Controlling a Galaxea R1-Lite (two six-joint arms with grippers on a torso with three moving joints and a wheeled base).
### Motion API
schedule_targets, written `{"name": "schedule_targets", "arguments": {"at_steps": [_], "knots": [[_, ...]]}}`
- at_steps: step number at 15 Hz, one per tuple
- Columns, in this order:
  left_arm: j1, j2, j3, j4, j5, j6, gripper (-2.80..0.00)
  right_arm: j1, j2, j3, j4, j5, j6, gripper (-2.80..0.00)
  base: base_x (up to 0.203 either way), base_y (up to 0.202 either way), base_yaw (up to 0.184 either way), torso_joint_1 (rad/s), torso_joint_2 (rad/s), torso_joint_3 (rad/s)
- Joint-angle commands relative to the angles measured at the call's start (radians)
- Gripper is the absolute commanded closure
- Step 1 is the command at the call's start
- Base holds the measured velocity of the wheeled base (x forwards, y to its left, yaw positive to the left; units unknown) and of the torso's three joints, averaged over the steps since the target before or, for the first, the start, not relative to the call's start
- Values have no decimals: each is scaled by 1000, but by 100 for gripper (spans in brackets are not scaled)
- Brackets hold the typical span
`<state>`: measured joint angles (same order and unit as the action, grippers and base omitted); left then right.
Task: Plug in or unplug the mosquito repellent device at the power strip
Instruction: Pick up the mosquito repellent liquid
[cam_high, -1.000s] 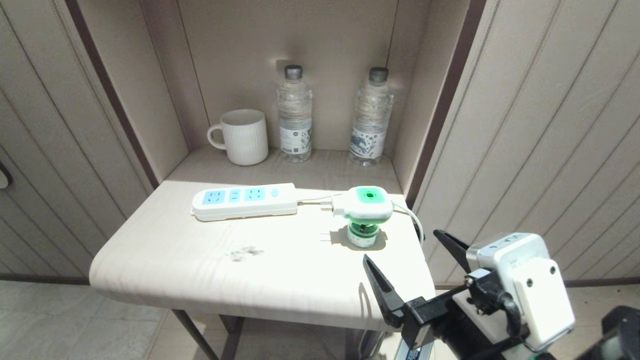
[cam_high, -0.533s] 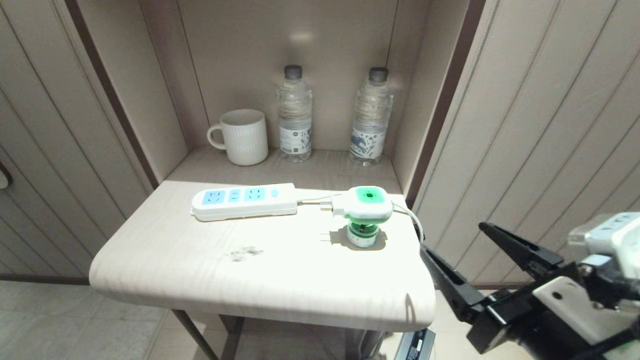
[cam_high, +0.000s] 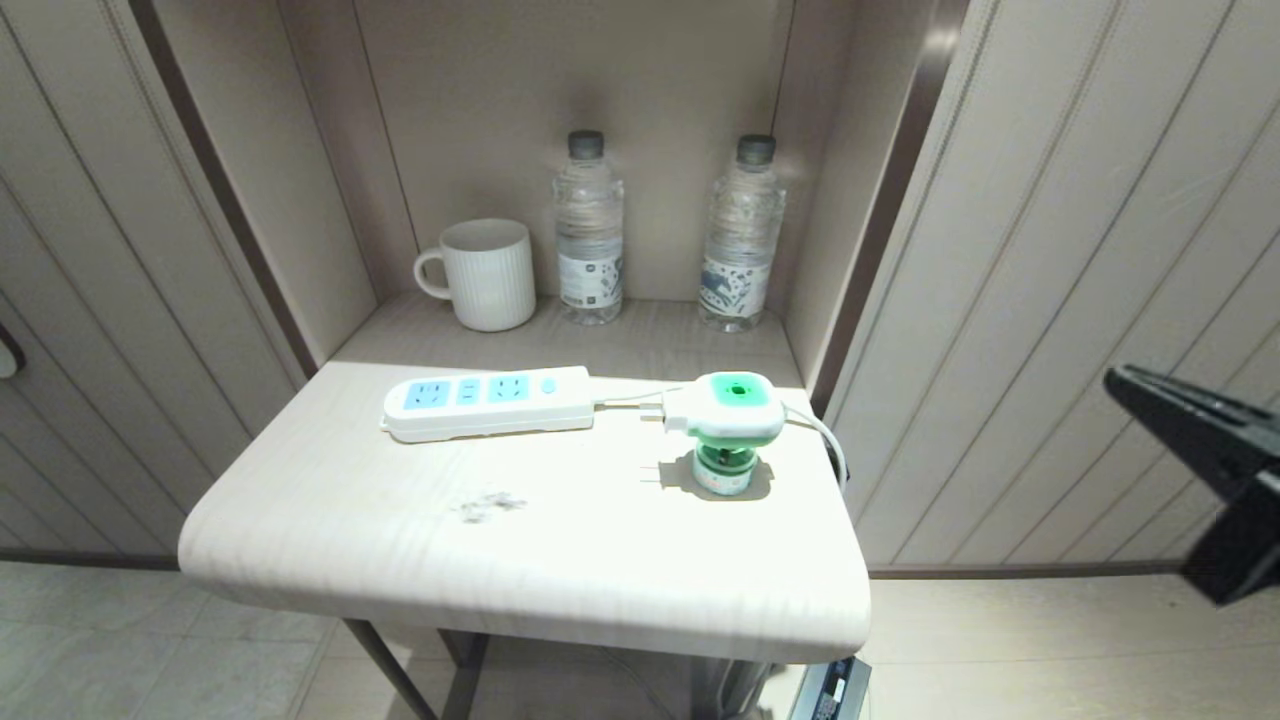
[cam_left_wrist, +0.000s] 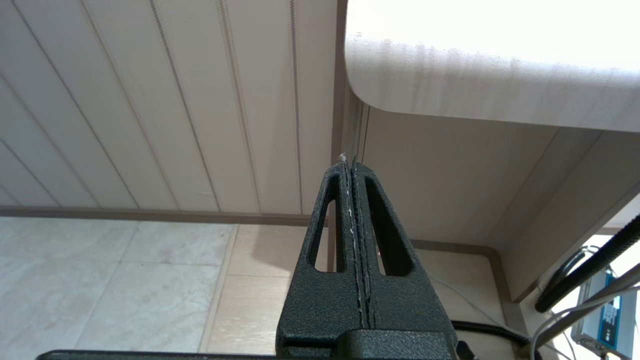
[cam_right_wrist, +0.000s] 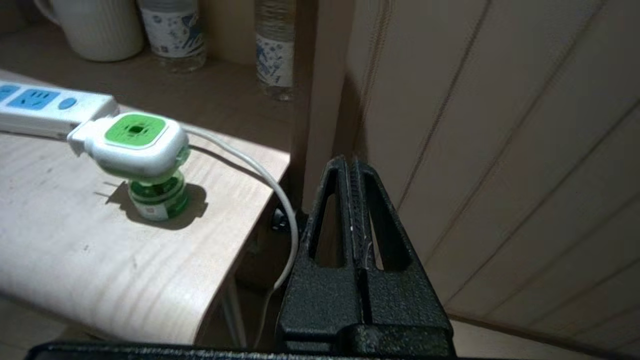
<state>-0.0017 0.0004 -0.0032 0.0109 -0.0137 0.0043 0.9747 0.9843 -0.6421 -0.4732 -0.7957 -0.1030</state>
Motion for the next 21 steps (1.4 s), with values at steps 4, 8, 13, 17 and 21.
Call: {"name": "schedule_targets", "arguments": {"at_steps": [4, 8, 13, 17, 21], "knots": [[0, 1, 0, 0, 0, 0, 0, -137, -54, -434, 737, 35, 250, 0, 0, 0, 0, 0, 0, 0], [0, 1, 0, 0, 0, 0, 0, -406, 4, -751, 1232, 228, 683, 0, 0, 0, 0, 0, 0, 0], [0, 1, 0, 0, 0, 0, 0, -455, 37, -699, 1303, 343, 563, 0, 0, 0, 0, 0, 0, 0], [0, 1, 0, 0, 0, 0, 0, -456, 118, -709, 1295, 350, 468, 0, 0, 0, 0, 0, 0, 0], [0, 1, 0, 0, 0, 0, 0, -382, 107, -570, 1203, 431, 446, 0, 0, 0, 0, 0, 0, 0]]}}
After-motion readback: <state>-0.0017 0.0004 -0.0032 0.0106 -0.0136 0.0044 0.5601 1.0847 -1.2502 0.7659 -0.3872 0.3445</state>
